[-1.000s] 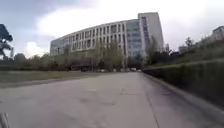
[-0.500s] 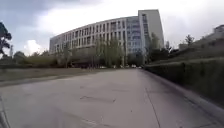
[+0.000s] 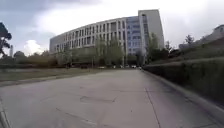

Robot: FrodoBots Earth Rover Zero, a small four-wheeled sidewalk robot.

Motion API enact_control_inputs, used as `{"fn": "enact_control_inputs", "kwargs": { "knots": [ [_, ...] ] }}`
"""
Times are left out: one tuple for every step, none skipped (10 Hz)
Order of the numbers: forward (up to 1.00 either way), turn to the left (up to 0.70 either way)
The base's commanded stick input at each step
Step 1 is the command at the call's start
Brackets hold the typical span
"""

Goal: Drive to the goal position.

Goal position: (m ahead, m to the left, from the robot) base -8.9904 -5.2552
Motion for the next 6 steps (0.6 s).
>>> {"fn": "enact_control_inputs", "kwargs": {
  "knots": [
    [1.0, 0.0],
    [1.0, 0.0],
    [1.0, 0.0],
    [1.0, 0.0],
    [1.0, 0.0],
    [1.0, 0.0]
  ]
}}
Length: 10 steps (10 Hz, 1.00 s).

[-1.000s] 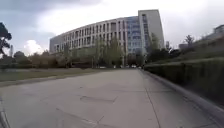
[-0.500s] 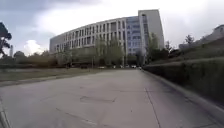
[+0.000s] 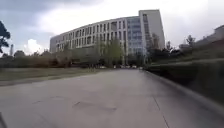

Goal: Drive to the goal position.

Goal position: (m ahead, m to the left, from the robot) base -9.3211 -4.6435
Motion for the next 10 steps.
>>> {"fn": "enact_control_inputs", "kwargs": {
  "knots": [
    [1.0, 0.0],
    [1.0, 0.0],
    [1.0, 0.0],
    [1.0, 0.0],
    [1.0, 0.0],
    [1.0, 0.0],
    [1.0, 0.0],
    [1.0, 0.0],
    [1.0, 0.0],
    [1.0, 0.0]
  ]
}}
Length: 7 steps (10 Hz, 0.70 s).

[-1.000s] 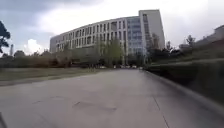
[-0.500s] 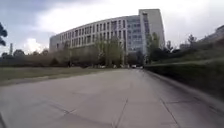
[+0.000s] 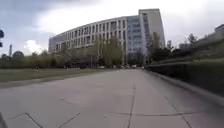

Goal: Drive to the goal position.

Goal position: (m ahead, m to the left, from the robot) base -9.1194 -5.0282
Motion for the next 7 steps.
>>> {"fn": "enact_control_inputs", "kwargs": {
  "knots": [
    [1.0, 0.0],
    [1.0, 0.0],
    [1.0, 0.0],
    [1.0, 0.0],
    [1.0, 0.0],
    [1.0, 0.0],
    [1.0, 0.0]
  ]
}}
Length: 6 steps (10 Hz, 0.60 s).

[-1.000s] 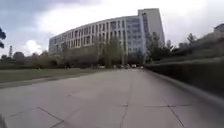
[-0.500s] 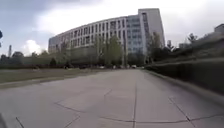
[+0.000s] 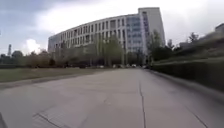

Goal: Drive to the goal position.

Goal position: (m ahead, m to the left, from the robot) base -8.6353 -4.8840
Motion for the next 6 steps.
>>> {"fn": "enact_control_inputs", "kwargs": {
  "knots": [
    [1.0, 0.0],
    [1.0, 0.0],
    [1.0, -0.22],
    [1.0, -0.18],
    [1.0, -0.07],
    [1.0, 0.0]
  ]
}}
